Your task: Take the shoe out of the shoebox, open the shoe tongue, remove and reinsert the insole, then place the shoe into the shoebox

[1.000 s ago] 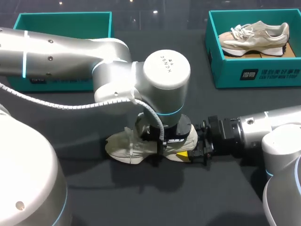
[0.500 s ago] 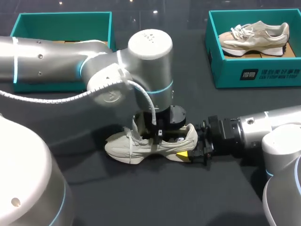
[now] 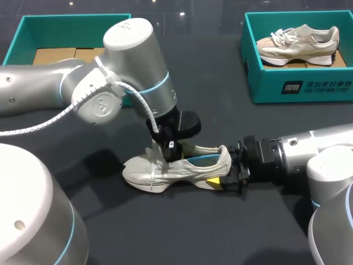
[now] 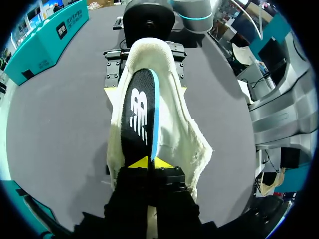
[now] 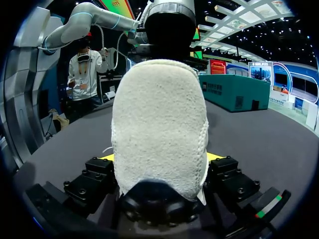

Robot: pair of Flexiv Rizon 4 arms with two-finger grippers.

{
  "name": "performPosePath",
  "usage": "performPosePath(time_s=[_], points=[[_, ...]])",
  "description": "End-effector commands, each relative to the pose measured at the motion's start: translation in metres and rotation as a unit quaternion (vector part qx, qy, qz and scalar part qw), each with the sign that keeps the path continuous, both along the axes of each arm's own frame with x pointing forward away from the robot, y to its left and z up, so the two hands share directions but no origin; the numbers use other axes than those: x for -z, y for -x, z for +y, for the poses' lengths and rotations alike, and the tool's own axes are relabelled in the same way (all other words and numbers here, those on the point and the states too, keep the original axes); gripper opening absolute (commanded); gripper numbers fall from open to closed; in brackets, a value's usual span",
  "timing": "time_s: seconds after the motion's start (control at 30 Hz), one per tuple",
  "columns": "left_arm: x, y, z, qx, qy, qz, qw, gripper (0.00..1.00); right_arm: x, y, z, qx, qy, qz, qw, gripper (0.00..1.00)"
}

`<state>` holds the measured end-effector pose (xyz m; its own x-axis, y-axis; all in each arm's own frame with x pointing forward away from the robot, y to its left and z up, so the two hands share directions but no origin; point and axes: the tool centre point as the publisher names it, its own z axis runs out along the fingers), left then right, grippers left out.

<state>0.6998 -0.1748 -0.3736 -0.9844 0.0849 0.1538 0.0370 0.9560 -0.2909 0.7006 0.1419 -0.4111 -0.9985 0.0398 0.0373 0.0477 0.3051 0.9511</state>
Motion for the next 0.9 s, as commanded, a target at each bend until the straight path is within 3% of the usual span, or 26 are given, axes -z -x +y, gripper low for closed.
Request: performPosePath(time_s=[0.03, 0.5, 0.9], points=[[-0.007, 0.004, 0.008, -0.004, 0.05, -0.001, 0.999, 0.0, 0.001, 0.002, 0.001, 0.001, 0.002, 0.0, 1.0, 0.0], [-0.034, 0.009, 0.002, -0.011, 0.103, -0.021, 0.994, 0.0, 0.001, 0.002, 0.001, 0.001, 0.002, 0.0, 1.0, 0.0], [-0.047, 0.002, -0.025, -0.028, 0.086, -0.075, 0.993, 0.0, 0.001, 0.002, 0.001, 0.001, 0.002, 0.0, 1.0, 0.0]])
